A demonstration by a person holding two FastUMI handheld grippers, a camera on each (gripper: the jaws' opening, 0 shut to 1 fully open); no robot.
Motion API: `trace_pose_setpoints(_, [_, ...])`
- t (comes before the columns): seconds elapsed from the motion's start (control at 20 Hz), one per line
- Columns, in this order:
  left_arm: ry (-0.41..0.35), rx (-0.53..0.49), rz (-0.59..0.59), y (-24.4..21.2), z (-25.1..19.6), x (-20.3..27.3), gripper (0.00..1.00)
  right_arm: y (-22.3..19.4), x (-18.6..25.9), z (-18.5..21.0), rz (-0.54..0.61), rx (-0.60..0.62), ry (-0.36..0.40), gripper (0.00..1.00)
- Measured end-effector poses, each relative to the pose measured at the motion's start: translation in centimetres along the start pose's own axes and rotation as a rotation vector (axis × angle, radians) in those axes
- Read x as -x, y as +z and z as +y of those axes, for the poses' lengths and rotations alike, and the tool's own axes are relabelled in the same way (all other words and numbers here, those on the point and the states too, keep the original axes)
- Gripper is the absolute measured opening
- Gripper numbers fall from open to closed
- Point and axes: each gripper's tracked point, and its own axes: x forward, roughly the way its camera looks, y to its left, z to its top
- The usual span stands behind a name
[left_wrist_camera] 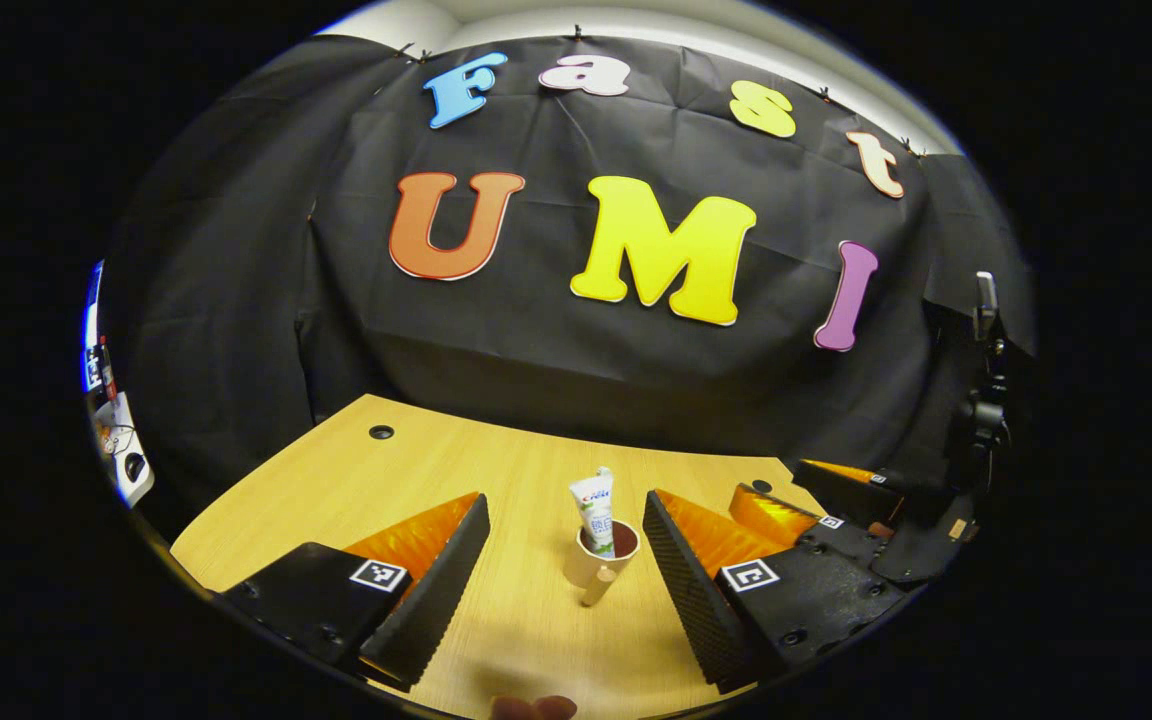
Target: Put the toothbrush and toothpaste on the desktop into the cup, then pick up the cup and place it on the coaster on the desktop.
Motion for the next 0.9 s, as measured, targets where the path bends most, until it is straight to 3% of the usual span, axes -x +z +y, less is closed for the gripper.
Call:
trace_pose_setpoints(0.35, [-0.052,0.051,0.249,-4.4,-3.5,-2.9,0.98,-0.6,5.6,-7.7,0.019,-0.021,-0.126,0.95])
trace_pose_setpoints(0.6, [-0.084,0.118,0.616,-10.0,-4.3,-5.6,0.99,-1.3,8.0,-13.0,0.033,-0.063,-0.221,0.94])
trace_pose_setpoints(0.9, [-0.079,0.082,0.85,-14.3,-3.1,-10.4,0.99,-2.7,10.2,-16.6,0.065,-0.097,-0.295,0.95])
